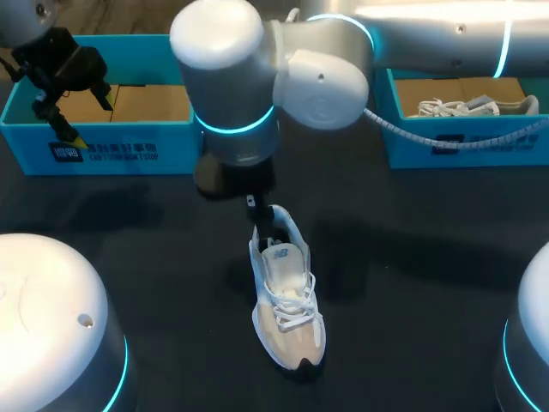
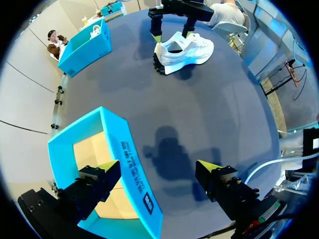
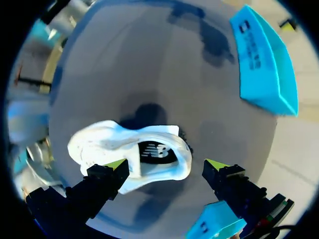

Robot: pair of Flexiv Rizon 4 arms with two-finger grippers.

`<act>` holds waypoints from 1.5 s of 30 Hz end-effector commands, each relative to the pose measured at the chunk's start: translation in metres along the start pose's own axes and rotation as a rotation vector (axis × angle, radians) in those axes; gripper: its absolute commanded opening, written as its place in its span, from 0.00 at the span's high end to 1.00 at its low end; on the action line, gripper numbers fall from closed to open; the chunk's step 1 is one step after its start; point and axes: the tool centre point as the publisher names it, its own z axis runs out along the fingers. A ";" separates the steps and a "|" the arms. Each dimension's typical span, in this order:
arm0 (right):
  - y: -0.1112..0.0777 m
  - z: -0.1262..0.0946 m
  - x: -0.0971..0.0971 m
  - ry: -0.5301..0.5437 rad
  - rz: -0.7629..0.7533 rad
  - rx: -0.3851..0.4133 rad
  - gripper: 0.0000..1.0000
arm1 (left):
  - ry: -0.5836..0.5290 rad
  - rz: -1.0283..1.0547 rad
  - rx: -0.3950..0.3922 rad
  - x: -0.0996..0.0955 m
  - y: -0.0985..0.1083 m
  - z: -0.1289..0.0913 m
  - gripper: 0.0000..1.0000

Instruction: Take the shoe out of the shoebox, open the shoe tongue, remove and reinsert the insole, then place the shoe into the shoebox

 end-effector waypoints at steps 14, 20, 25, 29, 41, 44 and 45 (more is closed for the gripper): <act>-0.004 0.036 -0.020 0.047 -0.012 -0.065 0.00 | 0.001 0.001 -0.003 0.000 0.000 0.000 0.00; -0.004 0.051 -0.020 0.051 0.002 -0.106 0.00 | 0.001 0.001 -0.003 0.000 0.000 0.000 0.00; -0.007 0.063 -0.020 0.051 0.009 -0.127 0.00 | 0.001 0.001 -0.003 0.000 0.000 0.000 0.00; -0.012 0.072 -0.023 0.040 0.029 -0.144 0.00 | 0.001 0.001 -0.003 0.000 0.000 0.000 0.00; -0.010 0.091 -0.030 0.045 0.057 -0.161 0.00 | 0.001 0.001 -0.003 0.000 0.000 0.000 0.00; -0.006 0.092 -0.031 0.047 0.060 -0.160 0.01 | 0.001 0.001 -0.003 0.000 0.000 0.000 0.00; -0.006 0.092 -0.031 0.048 0.060 -0.155 0.02 | 0.001 0.001 -0.003 0.000 0.000 0.000 0.00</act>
